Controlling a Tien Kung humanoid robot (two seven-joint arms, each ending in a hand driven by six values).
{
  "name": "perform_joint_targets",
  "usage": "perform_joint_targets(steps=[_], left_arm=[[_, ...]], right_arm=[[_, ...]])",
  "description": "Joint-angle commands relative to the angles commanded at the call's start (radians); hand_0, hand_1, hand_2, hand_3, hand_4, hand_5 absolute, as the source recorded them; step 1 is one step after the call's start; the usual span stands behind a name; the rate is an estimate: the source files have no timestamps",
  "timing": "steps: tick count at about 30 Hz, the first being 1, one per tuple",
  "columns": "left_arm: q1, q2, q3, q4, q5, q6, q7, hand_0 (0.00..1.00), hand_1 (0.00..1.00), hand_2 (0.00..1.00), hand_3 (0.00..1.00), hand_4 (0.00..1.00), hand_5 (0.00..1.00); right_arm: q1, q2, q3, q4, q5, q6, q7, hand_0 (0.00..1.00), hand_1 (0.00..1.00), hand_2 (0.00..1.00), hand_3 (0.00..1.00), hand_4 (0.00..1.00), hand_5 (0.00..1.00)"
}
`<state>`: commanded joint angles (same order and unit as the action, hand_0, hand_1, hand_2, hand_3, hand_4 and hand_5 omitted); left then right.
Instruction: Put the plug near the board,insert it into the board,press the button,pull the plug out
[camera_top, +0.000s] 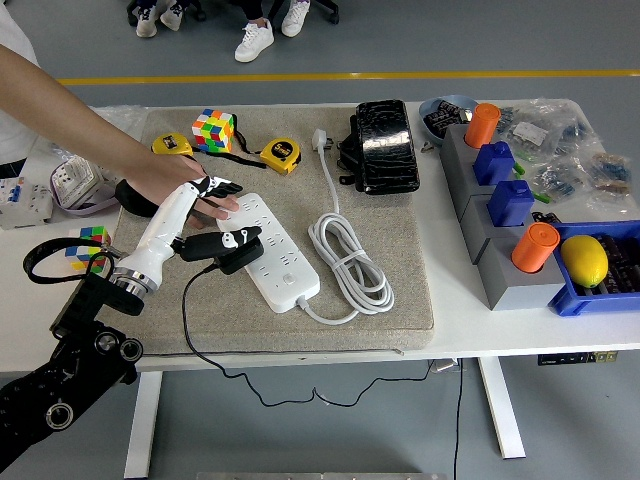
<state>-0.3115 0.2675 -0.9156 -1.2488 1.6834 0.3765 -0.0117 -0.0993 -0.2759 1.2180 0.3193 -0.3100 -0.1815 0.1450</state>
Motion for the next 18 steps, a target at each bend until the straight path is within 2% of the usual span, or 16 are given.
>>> perform_joint_targets(steps=[3,7,8,13,14,18], left_arm=[[-0.007,-0.007,0.006,0.005,0.112,-0.012,0.068,0.746,0.735,0.756,0.774,0.998,0.501],[-0.019,-0.019,0.015,0.017,0.192,-0.035,0.144,0.746,0.735,0.756,0.774,0.998,0.501],[-0.021,-0.021,0.017,0.022,0.209,-0.043,0.163,0.639,0.649,0.652,0.714,0.998,0.499],[-0.030,-0.028,0.033,0.044,0.237,-0.065,0.216,0.639,0.649,0.652,0.714,0.998,0.499],[-0.032,-0.029,0.037,0.047,0.250,-0.072,0.227,0.509,0.549,0.561,0.650,0.998,0.441],[-0.036,-0.033,0.046,0.049,0.293,-0.098,0.256,0.509,0.549,0.561,0.650,0.998,0.441]], right_arm=[[-0.001,-0.001,-0.002,0.000,0.001,0.000,0.000,0.548,0.595,0.538,0.509,0.839,0.363],[-0.002,-0.003,-0.005,0.000,0.001,0.000,0.000,0.548,0.595,0.538,0.509,0.839,0.363],[-0.003,-0.003,-0.006,0.001,0.001,0.000,0.000,0.549,0.595,0.538,0.509,0.839,0.363],[-0.001,-0.004,-0.006,0.001,0.001,-0.001,0.001,0.549,0.595,0.538,0.509,0.839,0.363],[-0.002,-0.004,-0.005,0.001,0.001,-0.001,0.001,0.549,0.595,0.538,0.509,0.839,0.363],[-0.004,-0.005,-0.005,0.001,0.001,-0.001,0.000,0.549,0.595,0.538,0.509,0.839,0.363]])
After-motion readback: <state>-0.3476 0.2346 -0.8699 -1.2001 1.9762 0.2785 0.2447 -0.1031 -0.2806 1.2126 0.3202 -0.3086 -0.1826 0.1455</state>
